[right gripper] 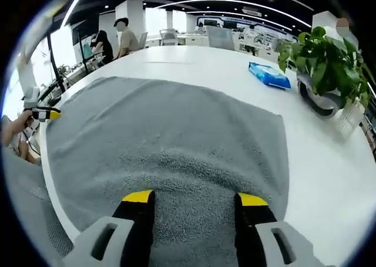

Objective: Open the folded towel by lifting each exposed corner and separating the folded layers until the towel lies flat within the target outline without major curled edges

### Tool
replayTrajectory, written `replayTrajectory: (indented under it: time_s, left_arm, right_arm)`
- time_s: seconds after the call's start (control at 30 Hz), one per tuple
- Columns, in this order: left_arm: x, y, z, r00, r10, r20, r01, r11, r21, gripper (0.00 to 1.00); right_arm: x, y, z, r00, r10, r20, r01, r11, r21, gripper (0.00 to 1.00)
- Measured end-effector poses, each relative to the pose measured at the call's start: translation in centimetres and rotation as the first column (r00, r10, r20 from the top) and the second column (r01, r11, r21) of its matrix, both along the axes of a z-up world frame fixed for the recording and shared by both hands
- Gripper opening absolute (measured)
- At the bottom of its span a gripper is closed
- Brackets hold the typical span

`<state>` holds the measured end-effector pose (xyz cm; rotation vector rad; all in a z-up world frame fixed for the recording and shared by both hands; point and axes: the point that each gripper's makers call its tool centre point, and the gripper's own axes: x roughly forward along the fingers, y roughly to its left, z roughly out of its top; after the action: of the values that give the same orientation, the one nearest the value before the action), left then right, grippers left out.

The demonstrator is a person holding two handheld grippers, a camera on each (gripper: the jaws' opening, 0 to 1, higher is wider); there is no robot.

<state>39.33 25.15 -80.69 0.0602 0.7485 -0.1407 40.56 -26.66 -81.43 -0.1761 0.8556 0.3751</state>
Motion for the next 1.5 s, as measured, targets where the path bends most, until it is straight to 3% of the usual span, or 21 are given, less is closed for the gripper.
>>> replayTrajectory:
  time_s: [0.1, 0.43, 0.7, 0.77, 0.83, 0.93, 1.07, 1.13, 1.17, 1.3, 1.37, 1.43, 1.5]
  left_arm:
    - [0.7, 0.5, 0.0, 1.000, 0.018, 0.002, -0.018, 1.000, -0.006, 0.42]
    - [3.0, 0.6, -0.1, 1.000, 0.009, 0.012, -0.009, 1.000, -0.004, 0.43]
    - [3.9, 0.3, 0.0, 0.998, 0.030, 0.046, -0.029, 0.999, -0.016, 0.43]
    - [3.7, 0.3, 0.1, 0.997, 0.051, 0.065, -0.048, 0.998, -0.049, 0.43]
    - [3.2, 0.4, 0.3, 0.994, 0.088, 0.068, -0.081, 0.993, -0.088, 0.43]
    - [2.5, 0.3, 1.7, 0.985, 0.107, 0.135, -0.087, 0.985, -0.148, 0.50]
    - [1.1, 0.9, 4.1, 0.965, 0.133, 0.227, -0.089, 0.977, -0.192, 0.65]
    - [0.2, 1.5, 5.8, 0.946, 0.159, 0.281, -0.101, 0.972, -0.211, 0.68]
    - [-0.3, 1.8, 7.1, 0.929, 0.174, 0.327, -0.103, 0.969, -0.223, 0.71]
    - [-2.2, 2.5, 10.5, 0.880, 0.178, 0.440, -0.093, 0.973, -0.209, 0.87]
    - [-3.2, 3.0, 11.4, 0.871, 0.171, 0.460, -0.087, 0.976, -0.197, 0.92]
    - [-3.8, 3.3, 12.5, 0.855, 0.174, 0.489, -0.087, 0.977, -0.195, 0.95]
    - [-4.5, 3.1, 14.2, 0.824, 0.181, 0.537, -0.083, 0.976, -0.202, 0.99]
  right_arm:
    - [1.0, -0.1, 0.0, 1.000, 0.008, 0.005, -0.008, 1.000, 0.000, 0.55]
    - [4.9, -0.1, 0.0, 0.999, 0.025, 0.035, -0.025, 1.000, 0.012, 0.55]
    - [5.8, -0.2, 0.0, 0.998, 0.009, 0.055, -0.010, 1.000, 0.019, 0.55]
    - [5.6, -0.3, 0.1, 0.998, 0.001, 0.063, -0.002, 1.000, 0.016, 0.58]
    - [5.4, -0.7, 0.7, 0.995, -0.006, 0.095, 0.005, 1.000, 0.008, 0.67]
    - [5.4, -0.7, 3.9, 0.974, -0.007, 0.225, -0.004, 0.999, 0.049, 0.79]
    - [3.6, -0.9, 7.5, 0.948, -0.026, 0.318, -0.001, 0.997, 0.083, 1.00]
    - [1.7, -1.1, 9.0, 0.939, -0.034, 0.342, 0.000, 0.995, 0.099, 1.00]
    - [0.9, -1.3, 9.4, 0.937, -0.039, 0.346, 0.006, 0.995, 0.097, 1.00]
    - [-2.7, -2.7, 11.2, 0.918, -0.053, 0.394, 0.039, 0.998, 0.044, 1.00]
    - [-4.8, -3.2, 11.9, 0.909, -0.052, 0.414, 0.049, 0.999, 0.018, 1.00]
    - [-6.1, -3.6, 13.1, 0.884, -0.038, 0.466, 0.056, 0.998, -0.025, 1.00]
    - [-7.1, -4.1, 14.0, 0.860, -0.020, 0.510, 0.063, 0.996, -0.066, 1.00]
